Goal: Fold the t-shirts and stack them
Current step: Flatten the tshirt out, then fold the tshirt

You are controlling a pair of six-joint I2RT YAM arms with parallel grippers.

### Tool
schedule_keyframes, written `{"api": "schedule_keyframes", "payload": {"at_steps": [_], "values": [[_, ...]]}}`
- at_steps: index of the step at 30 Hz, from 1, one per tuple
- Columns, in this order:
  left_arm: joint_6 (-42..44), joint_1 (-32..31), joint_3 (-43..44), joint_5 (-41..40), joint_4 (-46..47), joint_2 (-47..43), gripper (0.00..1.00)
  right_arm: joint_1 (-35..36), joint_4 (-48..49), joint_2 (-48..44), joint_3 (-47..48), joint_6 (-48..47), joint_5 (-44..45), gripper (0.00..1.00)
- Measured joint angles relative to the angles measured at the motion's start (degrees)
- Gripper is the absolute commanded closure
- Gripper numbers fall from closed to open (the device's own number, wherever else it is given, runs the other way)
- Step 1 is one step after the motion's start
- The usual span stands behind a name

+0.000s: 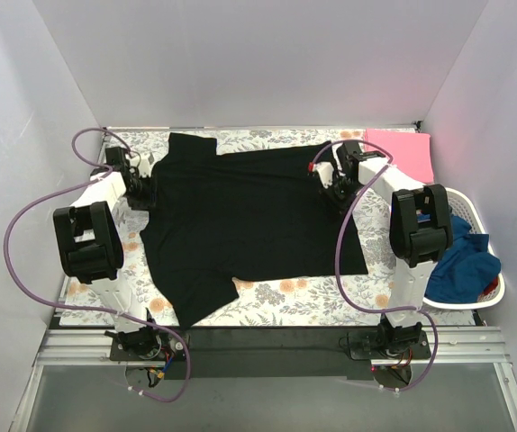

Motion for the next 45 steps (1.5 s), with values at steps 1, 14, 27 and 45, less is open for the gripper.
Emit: {"api": "schedule_keyframes", "payload": {"at_steps": [1, 14, 27, 45], "values": [[-0.1, 0.0, -1.6, 0.1, -0.6, 0.0, 0.68, 0.0, -0.6, 0.2, -1.2, -0.1, 0.0, 0.74], [-2.3, 2.8, -1.2, -4.2, -1.4, 5.8, 0.77, 0.1, 0.3, 1.3, -5.0, -0.6, -0.3, 0.76], [0.3, 4.1, 8.1, -1.7, -5.3, 9.6, 0.42, 1.2, -2.0, 2.3, -1.9, 1.5, -2.9, 0.52], [35.7, 3.1, -16.0, 13.1, -28.0, -23.9, 0.42, 2.2, -8.2, -24.5, -25.3, -16.4, 1.2, 0.55]]}}
